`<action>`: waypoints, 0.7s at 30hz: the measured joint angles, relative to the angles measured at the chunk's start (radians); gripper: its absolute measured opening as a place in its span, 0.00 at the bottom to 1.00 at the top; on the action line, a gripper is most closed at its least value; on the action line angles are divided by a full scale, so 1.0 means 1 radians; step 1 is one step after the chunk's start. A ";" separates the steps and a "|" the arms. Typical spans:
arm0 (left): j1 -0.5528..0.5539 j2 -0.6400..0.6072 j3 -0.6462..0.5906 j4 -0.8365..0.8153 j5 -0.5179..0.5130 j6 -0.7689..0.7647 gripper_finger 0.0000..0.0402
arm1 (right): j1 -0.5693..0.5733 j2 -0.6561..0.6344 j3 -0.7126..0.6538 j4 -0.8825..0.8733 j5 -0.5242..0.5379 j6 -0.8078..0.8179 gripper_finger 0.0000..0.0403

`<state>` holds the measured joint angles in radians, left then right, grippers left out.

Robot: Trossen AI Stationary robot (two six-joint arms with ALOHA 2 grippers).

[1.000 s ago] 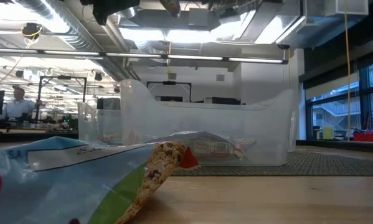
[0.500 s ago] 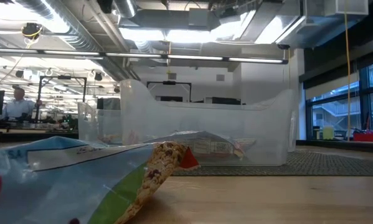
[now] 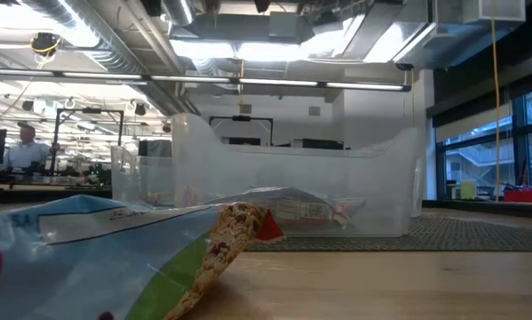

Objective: Pick and place Granola Bars by type
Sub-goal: Put the yellow granola bar into the top left transparent bin

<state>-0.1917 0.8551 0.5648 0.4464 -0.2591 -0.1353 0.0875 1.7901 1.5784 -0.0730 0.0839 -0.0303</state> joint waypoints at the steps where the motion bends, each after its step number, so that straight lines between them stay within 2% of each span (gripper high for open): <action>1: 0.000 0.000 0.000 -0.001 -0.011 0.000 0.49 | -0.001 0.000 0.000 0.003 0.000 0.000 0.16; 12: 0.000 0.000 0.000 -0.003 -0.042 0.028 0.22 | -0.004 0.000 0.000 -0.007 0.001 -0.006 0.16; 17: 0.000 0.000 0.000 -0.004 -0.047 0.045 0.19 | -0.013 0.000 0.000 -0.017 0.000 -0.008 0.17; 21: 0.000 0.000 0.000 -0.016 -0.094 0.045 0.21 | -0.024 -0.002 0.000 -0.079 0.000 -0.009 0.26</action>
<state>-0.1917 0.8547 0.5648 0.4301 -0.3529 -0.0904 0.0640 1.7881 1.5784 -0.1518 0.0841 -0.0391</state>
